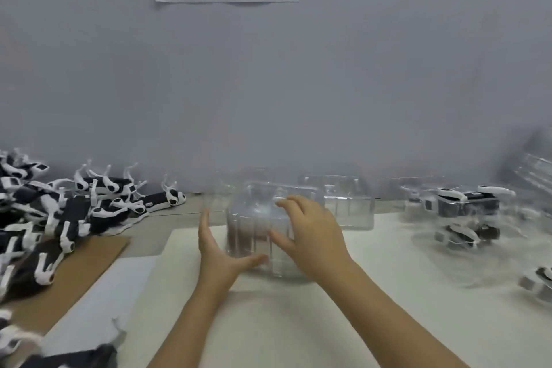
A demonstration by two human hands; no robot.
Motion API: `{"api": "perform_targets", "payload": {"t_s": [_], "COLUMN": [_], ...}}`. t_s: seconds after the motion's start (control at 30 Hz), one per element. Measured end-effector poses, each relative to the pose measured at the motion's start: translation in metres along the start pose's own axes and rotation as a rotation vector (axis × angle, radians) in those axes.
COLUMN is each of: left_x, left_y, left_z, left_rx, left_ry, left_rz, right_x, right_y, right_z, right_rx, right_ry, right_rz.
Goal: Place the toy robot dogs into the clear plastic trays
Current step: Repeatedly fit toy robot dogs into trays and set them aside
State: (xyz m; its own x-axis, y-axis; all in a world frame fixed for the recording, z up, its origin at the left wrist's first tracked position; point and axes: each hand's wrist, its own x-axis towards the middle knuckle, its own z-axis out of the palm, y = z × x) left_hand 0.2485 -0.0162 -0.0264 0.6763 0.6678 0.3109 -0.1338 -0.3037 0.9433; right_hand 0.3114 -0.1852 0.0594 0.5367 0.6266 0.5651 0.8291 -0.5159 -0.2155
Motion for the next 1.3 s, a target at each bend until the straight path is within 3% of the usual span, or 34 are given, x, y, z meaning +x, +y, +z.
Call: {"api": "perform_targets", "payload": {"t_s": [0.07, 0.13, 0.23, 0.47, 0.63, 0.77, 0.9, 0.97, 1.03, 1.13, 1.2, 1.3], "left_x": [0.004, 0.007, 0.009, 0.005, -0.002, -0.012, -0.032, -0.037, -0.043, -0.055, -0.062, -0.069], "left_y": [-0.01, -0.02, -0.023, -0.023, -0.016, -0.004, 0.036, 0.067, 0.097, 0.131, 0.144, 0.156], "left_z": [0.003, 0.005, 0.001, -0.002, -0.005, -0.007, -0.012, -0.014, -0.016, -0.019, -0.02, -0.021], "left_rx": [-0.077, -0.049, 0.043, 0.033, 0.023, -0.098, -0.193, -0.388, -0.507, -0.526, -0.536, -0.549], "left_ry": [-0.156, -0.171, -0.096, -0.126, -0.148, -0.08, 0.071, -0.009, -0.144, -0.225, -0.209, -0.176], "left_rz": [-0.055, -0.056, -0.052, -0.091, -0.032, -0.02, 0.162, 0.24, 0.269, 0.292, 0.34, 0.354], "right_x": [0.025, 0.039, 0.046, 0.048, 0.055, 0.051, 0.007, -0.02, -0.04, -0.05, -0.052, -0.051], "right_y": [-0.01, -0.013, -0.01, -0.002, -0.005, -0.012, -0.029, -0.041, -0.052, -0.067, -0.068, -0.067], "right_z": [0.017, 0.028, 0.031, 0.018, -0.004, -0.038, -0.062, -0.062, -0.066, -0.08, -0.089, -0.1], "right_rx": [-0.172, -0.263, -0.294, -0.2, -0.06, -0.002, -0.079, -0.087, 0.042, 0.536, 0.795, 0.967], "right_ry": [-0.228, -0.305, -0.266, -0.184, -0.147, 0.049, 0.617, 0.675, 0.611, 0.453, 0.384, 0.306], "right_rz": [0.02, 0.014, -0.042, -0.018, 0.114, 0.144, -0.129, -0.171, -0.059, 0.281, 0.368, 0.411]}}
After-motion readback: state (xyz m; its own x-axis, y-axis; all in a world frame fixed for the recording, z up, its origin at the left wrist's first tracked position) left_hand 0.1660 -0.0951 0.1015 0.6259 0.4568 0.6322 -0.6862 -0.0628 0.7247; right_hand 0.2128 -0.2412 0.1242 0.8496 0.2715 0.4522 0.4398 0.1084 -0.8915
